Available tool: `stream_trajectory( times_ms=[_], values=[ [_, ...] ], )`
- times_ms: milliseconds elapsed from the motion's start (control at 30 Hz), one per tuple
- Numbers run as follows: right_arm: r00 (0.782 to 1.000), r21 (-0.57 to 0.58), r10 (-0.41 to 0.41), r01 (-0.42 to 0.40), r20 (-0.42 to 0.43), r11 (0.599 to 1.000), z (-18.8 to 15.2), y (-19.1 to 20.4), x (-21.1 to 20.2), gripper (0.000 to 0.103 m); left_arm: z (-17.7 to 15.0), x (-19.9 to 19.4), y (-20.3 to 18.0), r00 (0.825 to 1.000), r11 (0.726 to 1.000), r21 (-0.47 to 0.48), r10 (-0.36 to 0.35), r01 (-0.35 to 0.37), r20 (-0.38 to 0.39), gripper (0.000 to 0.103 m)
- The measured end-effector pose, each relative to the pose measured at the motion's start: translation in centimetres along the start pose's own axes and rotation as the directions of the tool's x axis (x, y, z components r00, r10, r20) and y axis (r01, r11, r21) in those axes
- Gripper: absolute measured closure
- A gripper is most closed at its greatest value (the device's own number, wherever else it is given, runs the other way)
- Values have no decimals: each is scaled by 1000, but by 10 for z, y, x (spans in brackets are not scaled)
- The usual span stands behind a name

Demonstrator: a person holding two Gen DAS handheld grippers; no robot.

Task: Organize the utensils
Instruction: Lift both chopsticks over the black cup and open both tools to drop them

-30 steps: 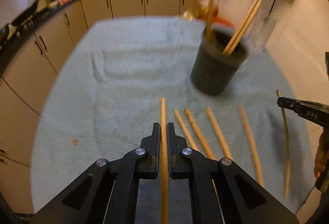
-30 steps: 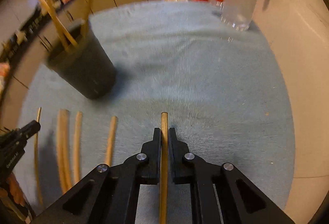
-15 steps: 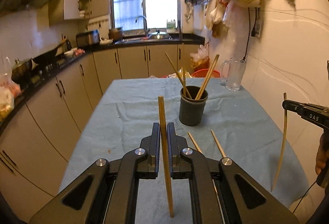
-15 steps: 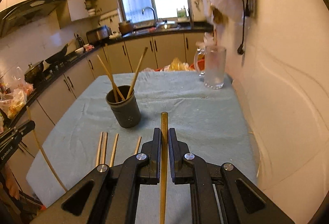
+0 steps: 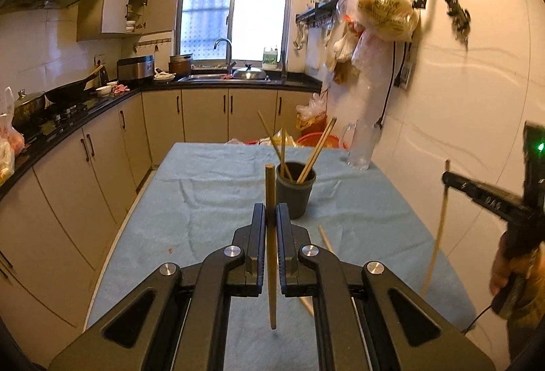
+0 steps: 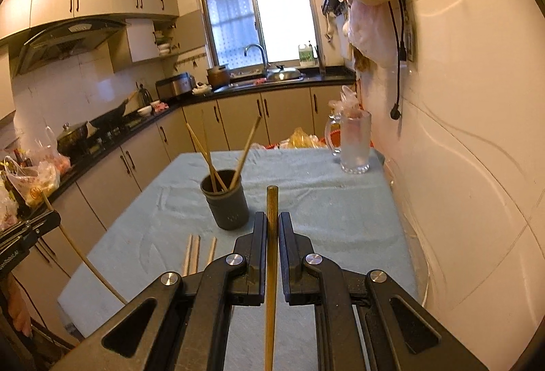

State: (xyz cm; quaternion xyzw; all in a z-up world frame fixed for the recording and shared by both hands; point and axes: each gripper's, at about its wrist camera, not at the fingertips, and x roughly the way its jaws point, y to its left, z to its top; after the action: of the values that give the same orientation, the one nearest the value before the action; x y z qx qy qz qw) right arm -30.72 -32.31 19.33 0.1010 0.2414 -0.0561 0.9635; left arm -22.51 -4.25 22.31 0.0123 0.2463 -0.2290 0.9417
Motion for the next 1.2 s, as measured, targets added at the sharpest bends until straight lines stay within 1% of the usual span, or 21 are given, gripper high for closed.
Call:
stream_trajectory(
  times_ms=[133,200,300,367,500,600,700,800,900,967,1000,1100,1200],
  values=[
    [1000,18,17,-18,20,1000,13,7,12,96,25,9,0,1000,1000,-8,-23,23,13,97],
    [999,30,28,-29,41,999,25,11,21,96,39,17,-2,999,999,-11,-33,33,19,97],
    [995,62,46,-52,83,997,49,13,37,96,68,33,-5,999,1000,-9,-26,26,46,97],
    [990,97,62,-74,124,992,70,15,52,96,89,46,-7,997,999,-10,-30,31,65,97],
    [978,146,61,-92,200,985,109,19,79,96,132,86,-11,996,999,-26,-32,34,85,97],
    [971,180,50,-94,236,979,131,20,103,96,156,119,-15,995,999,-38,-30,33,92,97],
    [966,220,36,-94,256,971,151,18,132,96,172,152,-16,997,997,-58,-39,43,72,97],
    [965,248,21,-88,260,965,159,15,157,96,179,184,-16,998,997,-67,-42,45,50,97],
    [968,230,-12,-47,250,972,157,19,182,96,176,215,-18,999,997,-64,-42,43,12,97],
    [976,214,-24,-24,217,977,152,21,200,96,169,232,-19,999,998,-55,-38,37,-18,97],
    [980,210,-23,-19,195,977,148,22,209,96,164,243,-20,998,998,-50,-36,33,-44,97],
    [992,198,-6,-20,129,980,135,22,230,95,152,259,-18,995,998,-50,-36,32,-92,97],
    [996,188,0,-18,91,982,126,23,238,92,148,259,-14,995,998,-56,-32,26,-96,95]
  ],
)
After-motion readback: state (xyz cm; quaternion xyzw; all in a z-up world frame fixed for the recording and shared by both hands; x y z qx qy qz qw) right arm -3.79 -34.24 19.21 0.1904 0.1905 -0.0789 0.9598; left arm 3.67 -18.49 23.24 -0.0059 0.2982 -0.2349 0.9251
